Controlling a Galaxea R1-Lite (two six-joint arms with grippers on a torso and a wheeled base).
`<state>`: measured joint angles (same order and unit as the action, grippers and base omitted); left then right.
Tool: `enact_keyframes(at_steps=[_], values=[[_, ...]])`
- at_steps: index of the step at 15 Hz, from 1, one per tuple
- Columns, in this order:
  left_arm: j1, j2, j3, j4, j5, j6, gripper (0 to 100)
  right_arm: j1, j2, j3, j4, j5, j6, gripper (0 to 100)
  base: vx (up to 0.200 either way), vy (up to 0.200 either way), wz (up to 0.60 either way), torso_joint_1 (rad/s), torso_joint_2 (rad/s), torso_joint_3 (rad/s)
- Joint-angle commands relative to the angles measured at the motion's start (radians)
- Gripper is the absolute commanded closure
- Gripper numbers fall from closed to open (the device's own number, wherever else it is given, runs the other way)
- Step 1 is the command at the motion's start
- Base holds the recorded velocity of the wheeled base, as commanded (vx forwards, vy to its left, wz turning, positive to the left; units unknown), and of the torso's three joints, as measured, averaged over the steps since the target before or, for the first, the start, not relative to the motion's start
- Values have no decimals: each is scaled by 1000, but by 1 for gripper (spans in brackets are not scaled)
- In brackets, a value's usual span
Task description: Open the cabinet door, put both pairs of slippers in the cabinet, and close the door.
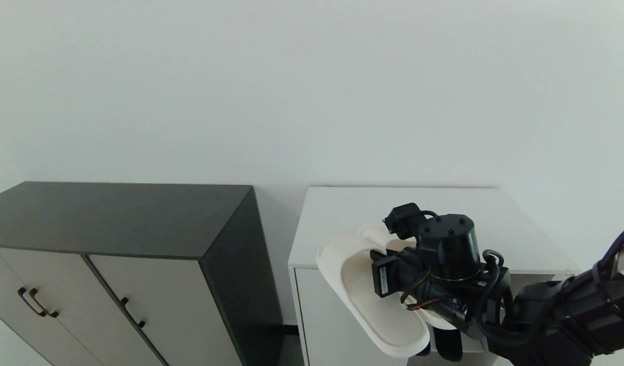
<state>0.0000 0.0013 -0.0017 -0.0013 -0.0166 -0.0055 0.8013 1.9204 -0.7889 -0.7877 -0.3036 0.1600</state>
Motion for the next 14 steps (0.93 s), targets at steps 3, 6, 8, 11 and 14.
enact_keyframes(at_steps=[3, 6, 8, 11, 14], values=[[0, 0, 0, 0, 0, -1, 100, -1, 3, 10, -2, 0, -2, 100, -200, 0, 0, -7, 1, 4], [0, 0, 0, 0, 0, -1, 100, 3, 0, 33, -16, 6, -10, 100, -200, 0, 0, 4, 1, 5], [0, 0, 0, 0, 0, -1, 100, 3, -8, 86, -94, 93, -19, 100, -200, 0, 0, 0, 2, 7], [0, 0, 0, 0, 0, -1, 100, -1, -37, 158, -156, 216, -30, 100, -67, 0, 0, -2, 1, 1], [0, 0, 0, 0, 0, -1, 100, -1, -51, 181, -166, 268, -30, 100, 0, 0, 0, 0, 0, 0]])
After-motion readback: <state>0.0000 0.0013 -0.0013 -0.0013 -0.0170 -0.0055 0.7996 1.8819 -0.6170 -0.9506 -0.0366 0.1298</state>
